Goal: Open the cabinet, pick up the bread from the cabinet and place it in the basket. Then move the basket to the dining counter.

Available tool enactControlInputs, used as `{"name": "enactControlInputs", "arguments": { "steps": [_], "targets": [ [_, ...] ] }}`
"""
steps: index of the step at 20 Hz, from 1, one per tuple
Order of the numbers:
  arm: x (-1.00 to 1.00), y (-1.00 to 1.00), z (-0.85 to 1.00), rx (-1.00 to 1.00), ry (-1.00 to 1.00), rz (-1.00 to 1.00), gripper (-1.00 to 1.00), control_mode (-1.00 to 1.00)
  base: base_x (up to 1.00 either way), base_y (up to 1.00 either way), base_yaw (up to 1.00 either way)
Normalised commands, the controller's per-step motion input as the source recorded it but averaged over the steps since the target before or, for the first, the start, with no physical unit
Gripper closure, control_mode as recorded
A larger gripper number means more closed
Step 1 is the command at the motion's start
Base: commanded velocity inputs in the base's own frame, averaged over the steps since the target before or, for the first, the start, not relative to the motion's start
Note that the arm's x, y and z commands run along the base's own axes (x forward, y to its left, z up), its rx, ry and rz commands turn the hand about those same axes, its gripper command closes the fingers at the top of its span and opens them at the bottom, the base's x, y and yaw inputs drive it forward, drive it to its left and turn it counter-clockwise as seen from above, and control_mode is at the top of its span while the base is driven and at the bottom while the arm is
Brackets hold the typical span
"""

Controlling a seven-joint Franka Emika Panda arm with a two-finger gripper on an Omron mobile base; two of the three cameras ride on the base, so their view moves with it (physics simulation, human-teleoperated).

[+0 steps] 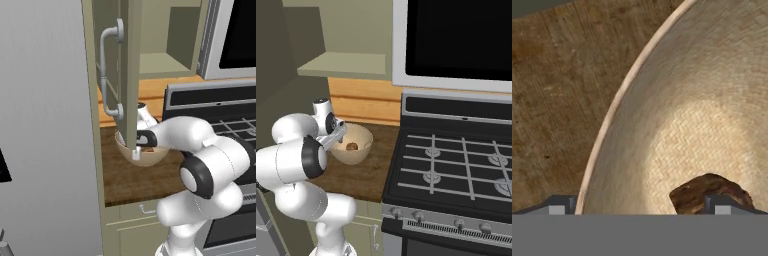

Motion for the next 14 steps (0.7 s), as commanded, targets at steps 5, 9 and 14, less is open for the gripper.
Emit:
{"name": "enactControlInputs", "arguments": {
  "steps": [5,9,14],
  "targets": [
    [-0.21,0.0,0.0,0.0,0.0,0.0,-1.0,-1.0,0.0,0.0,0.0],
    [-0.03,0.0,-0.12,0.0,0.0,0.0,-1.0,-1.0,0.0,0.0,0.0],
    [0.04,0.0,-0.43,0.0,0.0,0.01,-1.0,-1.0,0.0,0.0,0.0]
  ]
}}
